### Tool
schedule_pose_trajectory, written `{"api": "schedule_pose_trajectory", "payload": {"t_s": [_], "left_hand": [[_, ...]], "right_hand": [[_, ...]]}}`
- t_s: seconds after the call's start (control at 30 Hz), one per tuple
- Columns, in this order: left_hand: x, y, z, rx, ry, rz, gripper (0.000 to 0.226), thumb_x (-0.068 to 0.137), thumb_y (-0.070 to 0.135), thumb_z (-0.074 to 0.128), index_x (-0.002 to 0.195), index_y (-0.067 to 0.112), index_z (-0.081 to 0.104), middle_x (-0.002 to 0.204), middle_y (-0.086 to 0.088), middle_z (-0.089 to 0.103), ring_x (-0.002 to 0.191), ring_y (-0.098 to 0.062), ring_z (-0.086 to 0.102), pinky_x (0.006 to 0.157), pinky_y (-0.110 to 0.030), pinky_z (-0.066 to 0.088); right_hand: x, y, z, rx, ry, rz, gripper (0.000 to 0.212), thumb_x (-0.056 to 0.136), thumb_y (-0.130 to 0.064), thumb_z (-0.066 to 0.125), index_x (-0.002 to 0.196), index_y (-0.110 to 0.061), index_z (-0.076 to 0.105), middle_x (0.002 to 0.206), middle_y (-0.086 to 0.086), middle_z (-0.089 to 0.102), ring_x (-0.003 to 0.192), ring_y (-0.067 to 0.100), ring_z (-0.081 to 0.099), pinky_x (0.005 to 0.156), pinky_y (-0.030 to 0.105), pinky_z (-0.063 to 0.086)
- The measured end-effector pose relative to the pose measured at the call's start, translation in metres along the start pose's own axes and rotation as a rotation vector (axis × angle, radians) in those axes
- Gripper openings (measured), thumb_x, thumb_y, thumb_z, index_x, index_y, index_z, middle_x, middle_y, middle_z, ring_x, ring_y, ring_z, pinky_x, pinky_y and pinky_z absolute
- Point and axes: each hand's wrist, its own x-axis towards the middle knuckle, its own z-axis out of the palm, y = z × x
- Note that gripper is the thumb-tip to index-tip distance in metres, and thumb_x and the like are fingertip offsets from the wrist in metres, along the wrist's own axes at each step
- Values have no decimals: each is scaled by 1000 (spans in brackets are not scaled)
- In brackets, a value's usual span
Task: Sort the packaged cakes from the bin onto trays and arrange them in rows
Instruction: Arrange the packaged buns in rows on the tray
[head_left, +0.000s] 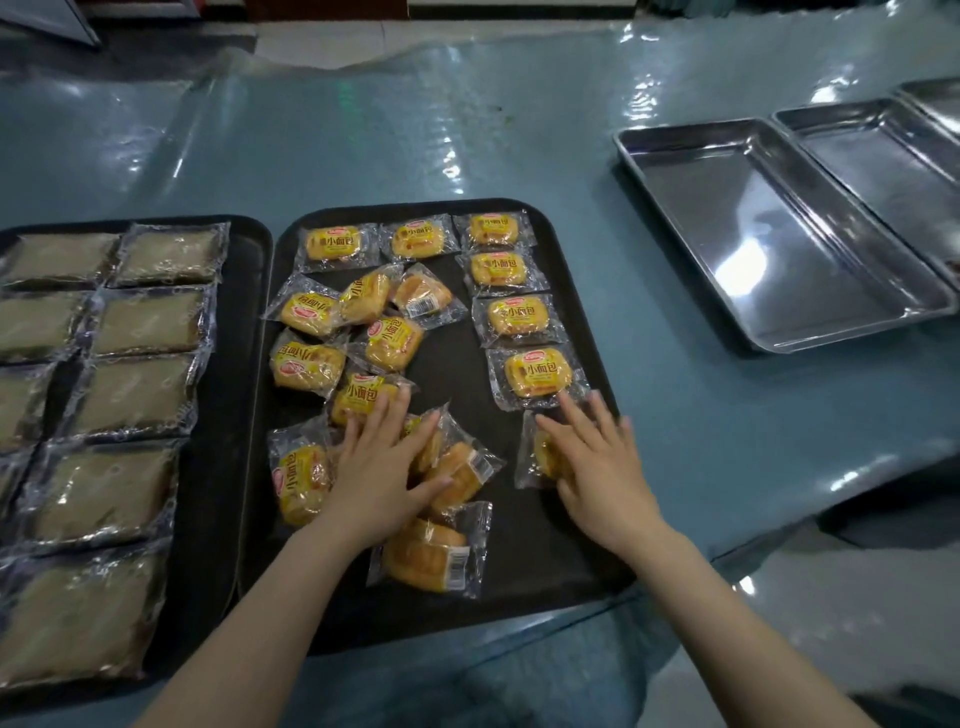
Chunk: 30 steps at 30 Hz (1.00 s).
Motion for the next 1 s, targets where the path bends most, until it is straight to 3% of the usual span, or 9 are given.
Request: {"api": "schedule_pose_trajectory", "payload": {"t_s": [0.1, 0.3, 0.43, 0.53, 0.6, 0.67, 0.73, 0.8, 1.0], "left_hand": [[1, 1, 3, 14, 7, -1, 75, 85, 62, 44, 147, 40, 8, 147, 9, -28, 134, -13, -34, 109, -42, -18], [0, 1, 5, 30, 12, -11, 74, 86, 62, 43, 147, 40, 6, 147, 11, -26, 133, -12, -34, 108, -42, -19], [0, 1, 6, 38, 10, 3, 74, 86, 62, 42, 147, 41, 4, 148, 11, -24, 132, -11, -34, 106, -41, -20], [-1, 0, 6, 32, 12, 16, 74, 86, 62, 41, 147, 40, 5, 155, 8, -16, 133, -11, -34, 106, -40, -20], [-1, -1, 7, 22, 15, 25, 72, 87, 62, 40, 147, 40, 7, 157, 8, -11, 133, -10, -33, 107, -41, -19], [-1, -2, 8, 14, 27, 28, 69, 88, 61, 37, 147, 40, 8, 157, 8, -7, 133, -9, -33, 108, -41, -18], [-2, -2, 9, 7, 35, 24, 66, 89, 60, 35, 147, 41, 8, 158, 7, -4, 133, -8, -32, 108, -41, -18], [-2, -1, 10, 2, 38, 20, 65, 89, 60, 31, 147, 40, 8, 158, 7, -4, 133, -8, -31, 108, -41, -18], [-4, -1, 6, -58, -5, 45, 62, 91, 58, 21, 148, 35, 12, 158, 6, -3, 139, -13, -24, 110, -43, -16]], "right_hand": [[-6, -8, 17, -19, -136, -55, 62, 99, -33, 38, 152, -36, 6, 161, -5, -6, 139, 20, -27, 111, 41, -15], [3, -3, 28, -93, -129, -47, 57, 99, -34, 37, 145, -52, 8, 160, -1, -12, 142, 36, -24, 110, 57, -10], [4, 10, 27, -219, -89, -167, 63, 98, -37, 35, 147, -50, -2, 159, -4, -18, 139, 34, -32, 104, 57, -25], [8, 17, 21, -294, -83, -151, 72, 98, -37, 33, 143, -48, -22, 156, -2, -26, 137, 32, -36, 99, 55, -32], [9, 13, 14, -277, -77, -131, 77, 96, -34, 36, 144, -44, -23, 155, -1, -30, 137, 31, -37, 99, 54, -34], [3, -4, 9, -145, -10, -122, 73, 92, -34, 40, 151, -37, -2, 160, 1, -14, 144, 28, -21, 109, 54, -22], [-5, -28, 6, 95, 103, -90, 53, 90, -40, 45, 141, -28, 38, 149, 1, 36, 140, 24, 24, 117, 53, 15], [-8, -52, 7, 322, 99, 9, 41, 89, -44, 52, 125, -25, 52, 122, -4, 56, 117, 16, 47, 100, 41, 44], [6, -85, 20, 209, -20, 137, 70, 84, -50, 63, 142, -21, 38, 133, 1, 52, 123, 23, 39, 101, 40, 36]]}}
